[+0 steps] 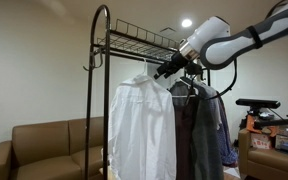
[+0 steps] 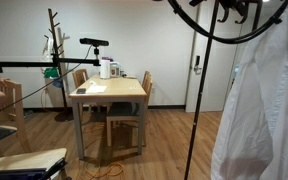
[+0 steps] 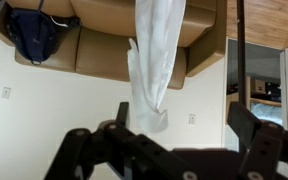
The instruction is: Move the hanger with the white shirt to the right outer hanger
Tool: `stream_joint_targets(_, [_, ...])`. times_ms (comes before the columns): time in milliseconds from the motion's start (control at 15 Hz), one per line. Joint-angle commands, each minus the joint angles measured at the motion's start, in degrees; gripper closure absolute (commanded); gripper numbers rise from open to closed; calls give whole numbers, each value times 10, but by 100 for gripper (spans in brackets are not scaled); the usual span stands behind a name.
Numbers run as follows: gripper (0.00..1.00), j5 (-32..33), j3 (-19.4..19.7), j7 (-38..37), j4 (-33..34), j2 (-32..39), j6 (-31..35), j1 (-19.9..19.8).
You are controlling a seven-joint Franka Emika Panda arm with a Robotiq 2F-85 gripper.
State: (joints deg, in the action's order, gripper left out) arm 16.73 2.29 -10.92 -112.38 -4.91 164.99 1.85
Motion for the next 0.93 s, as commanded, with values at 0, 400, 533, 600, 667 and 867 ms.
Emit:
stream_joint_targets(0, [0, -23, 3, 3, -8, 12, 21, 2])
stream_joint_targets(400, [0, -22, 7, -9, -8, 38, 65, -1])
stream_joint_targets(533, [0, -25, 9, -6, -7, 45, 64, -1])
stream_joint_targets(600, [0, -20, 10, -9, -6, 48, 62, -2])
stream_joint_targets(667, [0, -23, 11, -7, -5, 50, 59, -2])
stream_joint_targets(867, [0, -30, 11, -3, 0, 57, 56, -1])
